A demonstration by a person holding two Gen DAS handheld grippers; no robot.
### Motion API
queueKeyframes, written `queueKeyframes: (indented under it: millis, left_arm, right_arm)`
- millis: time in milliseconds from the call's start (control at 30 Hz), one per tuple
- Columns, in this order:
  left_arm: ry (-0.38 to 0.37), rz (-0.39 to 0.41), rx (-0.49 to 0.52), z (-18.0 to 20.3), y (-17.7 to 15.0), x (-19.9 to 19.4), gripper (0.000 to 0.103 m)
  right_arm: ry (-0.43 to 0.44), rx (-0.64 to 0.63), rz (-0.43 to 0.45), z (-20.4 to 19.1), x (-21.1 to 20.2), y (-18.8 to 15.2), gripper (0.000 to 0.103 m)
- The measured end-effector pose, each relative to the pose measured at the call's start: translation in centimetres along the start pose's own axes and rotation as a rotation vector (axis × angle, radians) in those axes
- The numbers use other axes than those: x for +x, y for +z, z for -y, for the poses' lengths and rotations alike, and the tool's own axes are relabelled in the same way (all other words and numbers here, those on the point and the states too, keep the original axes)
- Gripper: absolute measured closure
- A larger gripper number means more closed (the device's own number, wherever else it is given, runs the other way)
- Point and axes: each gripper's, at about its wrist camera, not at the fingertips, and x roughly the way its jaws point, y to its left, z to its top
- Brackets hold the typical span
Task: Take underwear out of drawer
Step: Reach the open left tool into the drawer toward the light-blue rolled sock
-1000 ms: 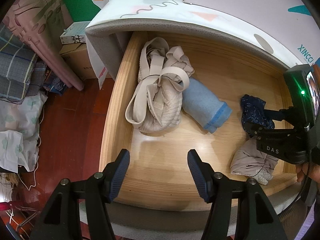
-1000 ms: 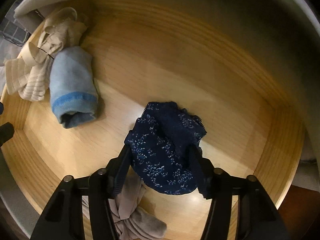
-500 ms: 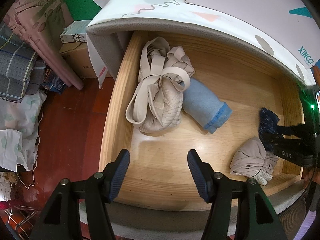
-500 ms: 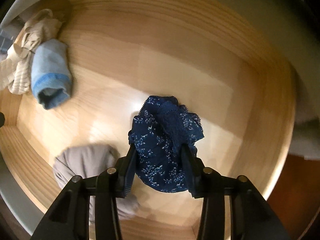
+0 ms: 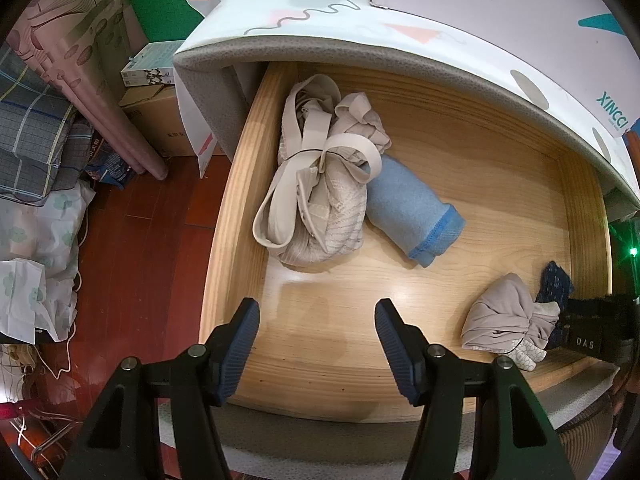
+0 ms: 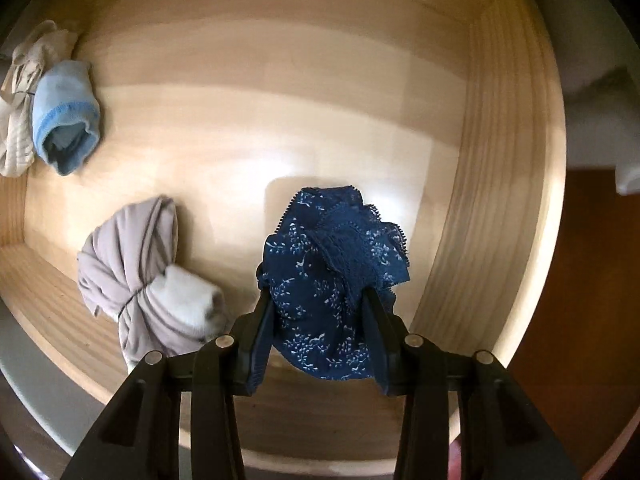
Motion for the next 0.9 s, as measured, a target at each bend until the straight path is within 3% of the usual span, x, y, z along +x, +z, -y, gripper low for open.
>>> queueKeyframes:
  millis: [467,667,900]
  left_arm:
    - [-0.013,-0.036,0.003,-0.1,0.2,0.6,0.041]
    - [0.026,-0.053,0.019,0.8,0.7,0.9,0.041]
    - [-0.013,-0.056,0.004,3.0,2.0,0.7,0.041]
  right_arm:
    - [0.023,-0.037,-0.021,-1.0,1.6,-6.3,0.065]
    - [0.026,-0.039,-0.021,-0.2,2.0,-5.7,0.065]
    - [0.027,-0.041,-0.019,-0.2,2.1,-5.2,0.065]
